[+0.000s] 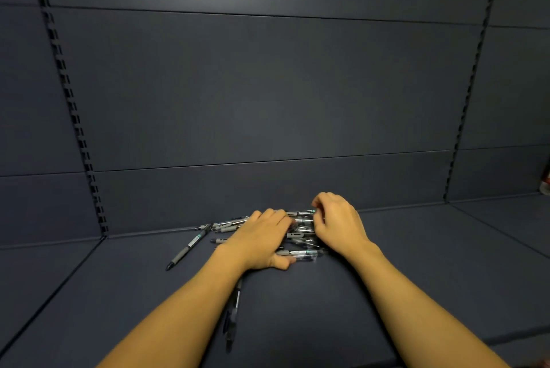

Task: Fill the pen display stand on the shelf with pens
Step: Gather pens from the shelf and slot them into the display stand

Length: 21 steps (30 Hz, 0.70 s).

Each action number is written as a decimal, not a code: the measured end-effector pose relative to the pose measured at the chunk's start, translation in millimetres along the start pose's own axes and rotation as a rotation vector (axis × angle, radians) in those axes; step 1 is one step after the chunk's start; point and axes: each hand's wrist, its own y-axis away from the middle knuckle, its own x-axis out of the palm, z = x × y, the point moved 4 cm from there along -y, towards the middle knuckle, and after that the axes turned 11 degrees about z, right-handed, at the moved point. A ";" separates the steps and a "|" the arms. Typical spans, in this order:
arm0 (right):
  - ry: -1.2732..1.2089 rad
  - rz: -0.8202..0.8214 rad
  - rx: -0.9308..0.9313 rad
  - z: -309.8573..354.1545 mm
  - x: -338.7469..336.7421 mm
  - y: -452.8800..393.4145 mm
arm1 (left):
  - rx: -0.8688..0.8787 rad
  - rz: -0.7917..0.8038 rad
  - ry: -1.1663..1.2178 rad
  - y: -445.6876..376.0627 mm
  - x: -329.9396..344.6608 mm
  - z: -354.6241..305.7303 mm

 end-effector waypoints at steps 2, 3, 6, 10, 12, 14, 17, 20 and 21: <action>0.016 0.010 -0.016 -4.0 4.7 1.6 | 0.010 0.001 0.025 -2.8 3.0 1.4; 0.021 0.015 -0.023 -5.3 6.7 1.9 | 0.011 -0.001 0.025 -4.2 2.8 1.7; 0.033 0.012 -0.037 -6.5 9.3 1.6 | 0.008 0.039 0.028 -8.1 2.2 1.3; 0.014 0.018 -0.033 -5.9 10.4 0.4 | -0.011 0.135 0.040 -16.1 1.7 4.7; -0.002 0.016 -0.025 -5.3 9.8 0.3 | -0.024 0.173 0.037 -22.2 -1.3 6.9; -0.016 0.018 -0.014 -4.6 9.2 0.1 | -0.043 0.203 0.054 -27.4 -3.6 7.9; -0.019 0.024 -0.006 -4.3 10.0 0.7 | -0.062 0.224 0.108 -32.6 -2.4 9.7; -0.027 0.013 -0.002 -3.8 8.3 1.3 | -0.082 0.246 0.160 -34.3 -1.6 11.9; -0.033 0.009 0.002 -3.7 7.6 1.4 | -0.085 0.254 0.173 -34.6 -1.8 12.3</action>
